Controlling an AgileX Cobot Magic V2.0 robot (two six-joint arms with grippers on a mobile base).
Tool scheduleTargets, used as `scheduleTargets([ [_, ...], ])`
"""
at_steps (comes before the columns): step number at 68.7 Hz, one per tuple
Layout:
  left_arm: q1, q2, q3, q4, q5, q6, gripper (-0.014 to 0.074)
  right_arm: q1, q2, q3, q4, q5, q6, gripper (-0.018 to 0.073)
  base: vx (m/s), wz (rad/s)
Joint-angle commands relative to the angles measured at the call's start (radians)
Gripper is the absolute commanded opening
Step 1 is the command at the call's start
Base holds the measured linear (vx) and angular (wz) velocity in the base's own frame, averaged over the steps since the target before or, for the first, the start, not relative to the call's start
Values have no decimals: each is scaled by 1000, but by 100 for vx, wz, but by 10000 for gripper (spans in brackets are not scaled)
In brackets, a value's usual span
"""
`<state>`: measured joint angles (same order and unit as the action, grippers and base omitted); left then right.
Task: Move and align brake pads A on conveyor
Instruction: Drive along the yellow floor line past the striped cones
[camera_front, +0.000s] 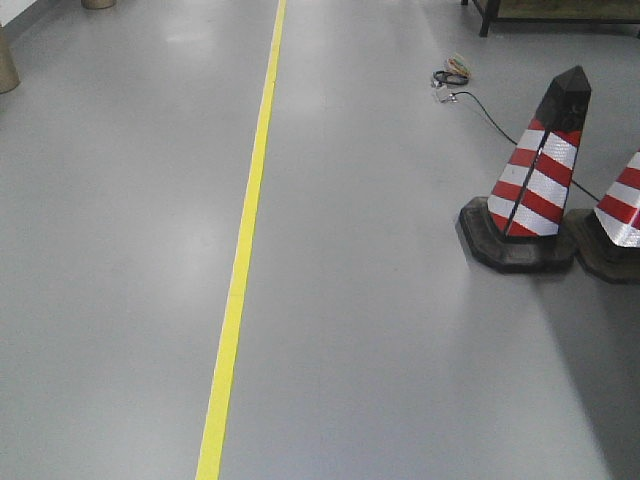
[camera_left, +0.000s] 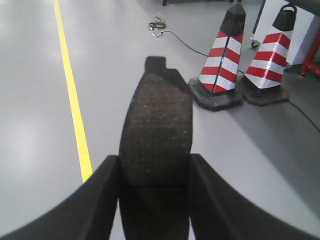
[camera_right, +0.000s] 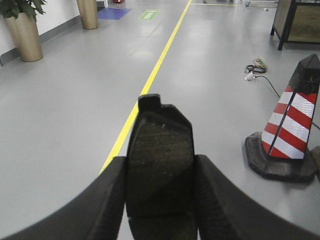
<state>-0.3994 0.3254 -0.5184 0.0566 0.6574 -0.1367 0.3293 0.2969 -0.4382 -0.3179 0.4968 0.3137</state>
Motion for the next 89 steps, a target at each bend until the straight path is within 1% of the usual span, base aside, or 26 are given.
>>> scheduleTargets([
  [1,-4,7,-24,-1,-91,-3,83,-1,8,-29,-24,-87,-7,32,51,-2],
  [89,-4,7,-24,-1,-91,-3,83,-1,8,-29,-24,-87,-7,32,49,-6],
])
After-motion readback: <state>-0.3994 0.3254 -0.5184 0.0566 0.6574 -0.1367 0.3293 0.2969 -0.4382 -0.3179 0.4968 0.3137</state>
